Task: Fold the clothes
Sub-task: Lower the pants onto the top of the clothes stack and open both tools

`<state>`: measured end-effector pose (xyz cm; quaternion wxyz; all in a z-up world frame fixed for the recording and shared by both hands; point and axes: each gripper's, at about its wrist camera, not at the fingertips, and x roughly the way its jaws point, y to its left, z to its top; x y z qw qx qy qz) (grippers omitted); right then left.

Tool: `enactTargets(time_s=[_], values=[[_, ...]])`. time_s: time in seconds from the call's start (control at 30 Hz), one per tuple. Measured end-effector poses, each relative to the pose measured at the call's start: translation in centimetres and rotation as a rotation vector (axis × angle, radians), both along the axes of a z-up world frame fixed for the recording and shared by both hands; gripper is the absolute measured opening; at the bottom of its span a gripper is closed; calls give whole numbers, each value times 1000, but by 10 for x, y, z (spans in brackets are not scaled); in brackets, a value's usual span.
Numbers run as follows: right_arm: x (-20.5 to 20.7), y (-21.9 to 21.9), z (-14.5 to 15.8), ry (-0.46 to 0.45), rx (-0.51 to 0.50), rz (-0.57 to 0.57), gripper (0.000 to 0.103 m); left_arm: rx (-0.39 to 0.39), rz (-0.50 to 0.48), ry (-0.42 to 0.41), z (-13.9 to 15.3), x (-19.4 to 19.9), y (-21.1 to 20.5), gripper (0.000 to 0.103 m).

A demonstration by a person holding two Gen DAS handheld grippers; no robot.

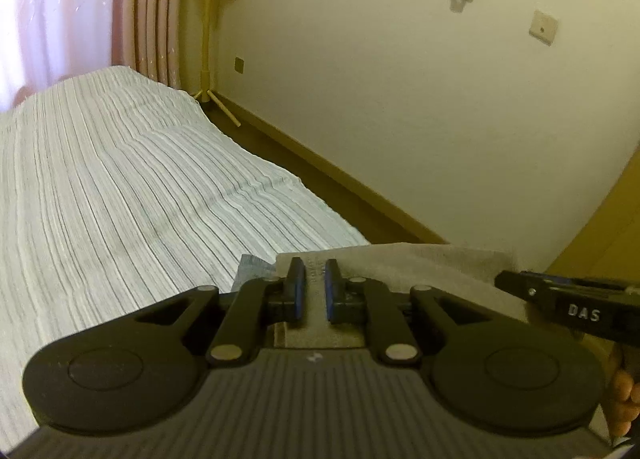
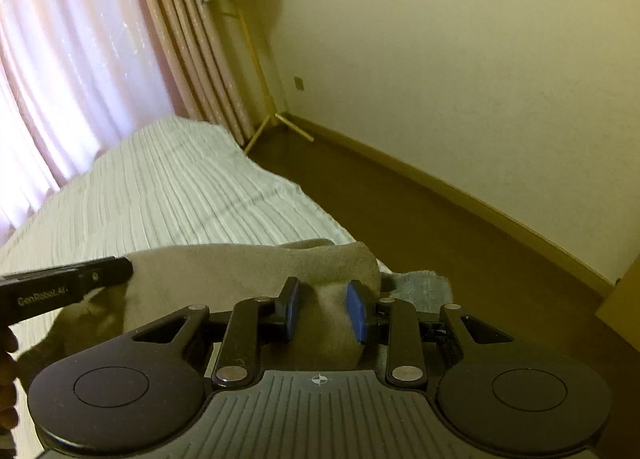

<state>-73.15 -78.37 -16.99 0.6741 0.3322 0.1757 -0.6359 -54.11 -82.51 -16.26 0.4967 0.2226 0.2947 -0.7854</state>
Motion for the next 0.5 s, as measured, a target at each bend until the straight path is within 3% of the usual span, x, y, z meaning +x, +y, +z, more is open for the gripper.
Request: enactTargets(time_s=[0.07, 0.27, 0.37, 0.5], values=[[-5, 9, 11, -21, -23, -9, 30, -3, 7, -8, -10, -3, -4, 11], [-16, 68, 49, -49, -94, 1, 31, -26, -20, 64, 30, 23, 37, 9], [-10, 106, 53, -31, -80, 37, 31, -35, -52, 85, 47, 32, 63, 9], [8, 133, 41, 3, -5, 69, 31, -9, -89, 22, 47, 35, 94, 9]])
